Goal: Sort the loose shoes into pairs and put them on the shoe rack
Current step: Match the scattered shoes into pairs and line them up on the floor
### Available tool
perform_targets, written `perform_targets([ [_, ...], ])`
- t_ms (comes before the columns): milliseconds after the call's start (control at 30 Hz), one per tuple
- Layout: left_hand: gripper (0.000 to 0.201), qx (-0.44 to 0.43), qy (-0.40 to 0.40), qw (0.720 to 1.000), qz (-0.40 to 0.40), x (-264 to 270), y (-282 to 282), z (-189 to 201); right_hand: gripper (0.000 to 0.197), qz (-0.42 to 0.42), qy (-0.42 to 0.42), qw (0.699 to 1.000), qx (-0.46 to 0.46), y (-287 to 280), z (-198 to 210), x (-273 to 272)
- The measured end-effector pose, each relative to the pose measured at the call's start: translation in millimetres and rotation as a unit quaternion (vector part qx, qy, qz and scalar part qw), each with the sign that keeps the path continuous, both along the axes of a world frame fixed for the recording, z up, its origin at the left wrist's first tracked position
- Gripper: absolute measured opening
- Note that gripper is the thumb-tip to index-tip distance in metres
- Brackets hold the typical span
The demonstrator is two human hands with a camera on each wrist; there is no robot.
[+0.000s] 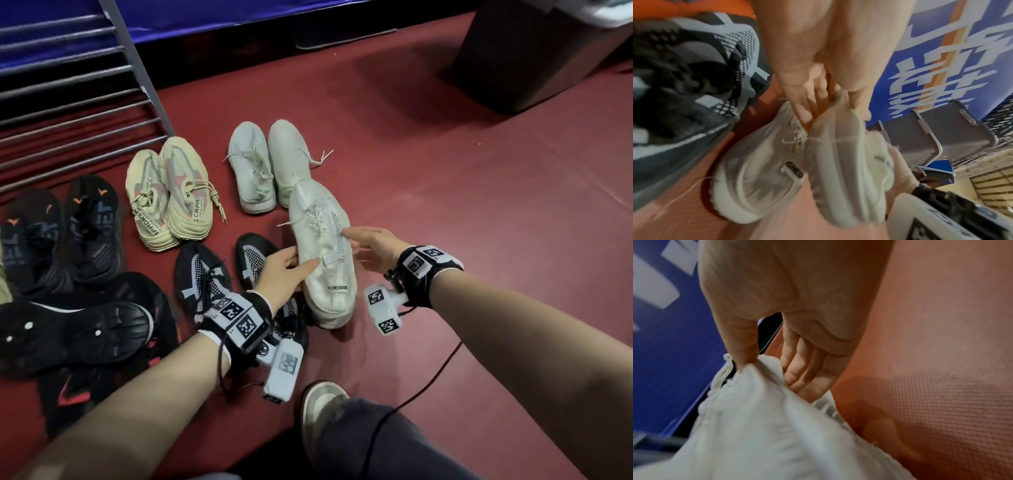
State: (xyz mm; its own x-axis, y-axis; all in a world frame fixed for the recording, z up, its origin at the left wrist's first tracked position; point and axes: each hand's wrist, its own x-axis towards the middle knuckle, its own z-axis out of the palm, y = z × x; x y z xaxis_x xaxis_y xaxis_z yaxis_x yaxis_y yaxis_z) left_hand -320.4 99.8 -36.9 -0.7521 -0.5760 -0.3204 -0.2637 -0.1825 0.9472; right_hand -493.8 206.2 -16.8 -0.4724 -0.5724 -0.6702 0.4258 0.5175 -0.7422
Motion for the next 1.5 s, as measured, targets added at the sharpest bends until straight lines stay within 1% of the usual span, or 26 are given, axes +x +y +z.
perform_targets([
  [67,0.025,0.006,-0.009,0.999,-0.040,-8,6,0,0.019,-0.014,0.005,1.000,0.008,9,0,-11],
  [100,0.028,0.026,-0.006,0.997,-0.066,-11,9,2,0.015,-0.036,0.008,0.999,0.007,14,0,-14],
  [167,0.042,0.054,-0.007,0.992,-0.109,-17,14,6,0.012,-0.100,0.018,0.995,0.021,25,-6,-20],
  [200,0.045,0.037,-0.013,0.992,-0.122,-17,14,8,0.013,-0.133,0.026,0.990,0.036,31,-11,-23],
  [267,0.039,-0.029,-0.022,0.992,-0.122,-15,10,8,0.018,-0.188,0.069,0.976,0.087,42,-18,-32],
  [333,0.030,-0.064,-0.033,0.994,-0.087,-8,1,5,0.023,-0.186,0.111,0.965,0.148,51,-21,-38],
  [400,0.021,-0.066,-0.052,0.996,-0.043,0,-12,-1,0.027,-0.157,0.135,0.959,0.194,54,-22,-38],
  [467,0.016,-0.070,-0.070,0.995,-0.003,9,-25,-6,0.025,-0.091,0.155,0.955,0.237,52,-30,-33],
  [533,0.017,-0.072,-0.083,0.994,0.028,16,-34,-12,0.013,-0.001,0.188,0.935,0.302,52,-47,-37],
  [600,0.019,-0.059,-0.088,0.993,0.049,23,-39,-15,0.032,0.059,0.204,0.916,0.341,53,-72,-50],
  [633,0.020,-0.049,-0.089,0.993,0.055,26,-42,-17,0.034,0.067,0.203,0.912,0.351,51,-67,-47],
  [700,0.021,-0.038,-0.092,0.993,0.065,30,-46,-18,0.022,0.064,0.196,0.917,0.341,46,-34,-27],
  [733,0.021,-0.039,-0.091,0.992,0.076,35,-49,-17,0.017,0.073,0.201,0.915,0.343,43,-21,-18],
  [767,0.020,-0.045,-0.091,0.991,0.092,39,-52,-17,0.018,0.071,0.233,0.902,0.357,41,-16,-14],
  [833,0.017,-0.061,-0.101,0.984,0.135,50,-60,-16,0.027,-0.027,0.307,0.880,0.363,31,-12,-9],
  [867,0.015,-0.070,-0.111,0.978,0.159,60,-66,-16,0.032,-0.063,0.343,0.876,0.333,18,-10,-4],
  [900,0.013,-0.080,-0.121,0.973,0.179,68,-71,-17,0.034,-0.069,0.385,0.872,0.296,5,-8,2],
  [967,0.004,-0.105,-0.139,0.960,0.220,94,-86,-14,0.032,-0.020,0.455,0.868,0.197,-33,-2,23],
  [1033,0.008,-0.129,-0.169,0.943,0.256,120,-99,-11,0.029,0.027,0.473,0.874,0.110,-71,5,52],
  [1133,0.009,-0.171,-0.207,0.905,0.331,175,-116,0,0.027,0.064,0.390,0.918,0.026,-127,13,110],
  [1200,0.013,-0.186,-0.226,0.878,0.379,211,-122,5,0.025,0.101,0.360,0.927,0.010,-152,14,145],
  [1267,0.016,-0.184,-0.243,0.850,0.430,256,-128,9,0.023,0.171,0.353,0.920,-0.015,-176,8,184],
  [1300,0.018,-0.168,-0.250,0.838,0.456,281,-130,9,0.027,0.214,0.339,0.916,-0.018,-188,4,205],
  [1367,0.021,-0.135,-0.270,0.820,0.487,321,-130,3,0.049,0.303,0.296,0.906,-0.003,-204,-10,238],
  [1433,0.021,-0.104,-0.287,0.802,0.514,359,-124,-9,0.076,0.396,0.278,0.875,0.009,-216,-23,271],
  [1500,0.022,-0.071,-0.302,0.792,0.526,388,-116,-21,0.094,0.467,0.319,0.823,0.048,-220,-33,296],
])
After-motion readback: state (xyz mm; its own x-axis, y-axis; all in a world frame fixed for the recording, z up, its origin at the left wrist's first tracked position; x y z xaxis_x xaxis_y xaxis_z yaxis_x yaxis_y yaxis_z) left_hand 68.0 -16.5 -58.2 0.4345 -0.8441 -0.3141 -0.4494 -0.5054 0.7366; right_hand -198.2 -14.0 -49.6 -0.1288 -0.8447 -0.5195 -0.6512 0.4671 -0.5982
